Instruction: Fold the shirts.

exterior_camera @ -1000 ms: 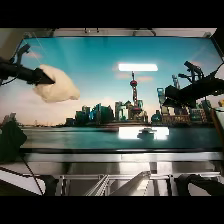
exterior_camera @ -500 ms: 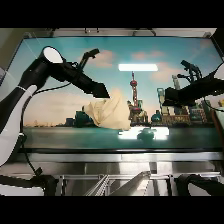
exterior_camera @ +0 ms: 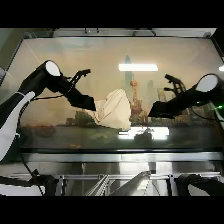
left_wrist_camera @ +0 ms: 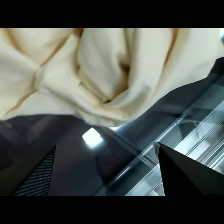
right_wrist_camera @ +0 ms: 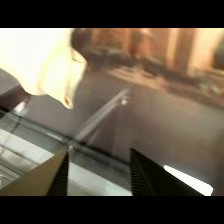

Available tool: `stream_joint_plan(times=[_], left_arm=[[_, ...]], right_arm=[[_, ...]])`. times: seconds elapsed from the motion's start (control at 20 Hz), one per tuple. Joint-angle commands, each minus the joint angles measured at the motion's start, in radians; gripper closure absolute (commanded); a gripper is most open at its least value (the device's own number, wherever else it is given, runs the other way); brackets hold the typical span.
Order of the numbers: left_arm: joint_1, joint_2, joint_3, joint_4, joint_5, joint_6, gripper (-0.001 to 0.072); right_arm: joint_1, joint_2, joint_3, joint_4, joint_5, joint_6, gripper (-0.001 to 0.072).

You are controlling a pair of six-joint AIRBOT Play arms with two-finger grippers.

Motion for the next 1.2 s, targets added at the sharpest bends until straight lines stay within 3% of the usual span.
stream_joint_plan(times=[0.0,0.25,0.5,0.55,0.6,0.65,0.7,0.95,1.15], left_arm=[[0.074,0.005,-0.159,-0.106,0.111,0.031,-0.0002],[0.042,-0.057,-0.194,-0.164,0.234,0.057,0.0016],[0.008,-0.155,-0.138,-0.285,0.266,0.101,0.0018],[0.000,-0.177,-0.107,-0.285,0.255,0.099,0.0052],[-0.010,-0.200,-0.070,-0.281,0.225,0.097,0.0298],[-0.016,-0.219,-0.037,-0.281,0.192,0.097,0.0605],[-0.016,-0.228,-0.012,-0.281,0.164,0.097,0.0692],[0.068,-0.136,0.117,-0.279,-0.006,0.074,0.0694],[0.199,0.030,0.222,-0.280,-0.152,0.018,0.0694]], right_arm=[[0.100,-0.098,-0.060,0.205,-0.215,-0.171,0.0347],[0.140,-0.317,-0.052,0.340,-0.243,-0.304,0.0348],[0.140,-0.347,-0.052,0.372,-0.241,-0.348,0.0348],[0.141,-0.347,-0.052,0.378,-0.238,-0.348,0.0351],[0.140,-0.347,-0.052,0.389,-0.229,-0.349,0.0427],[0.140,-0.347,-0.052,0.406,-0.211,-0.356,0.0694],[0.140,-0.346,-0.049,0.420,-0.186,-0.377,0.0691],[0.041,-0.257,0.070,0.420,0.076,-0.395,0.0692],[-0.149,-0.044,0.242,0.423,0.101,-0.368,0.0693]])
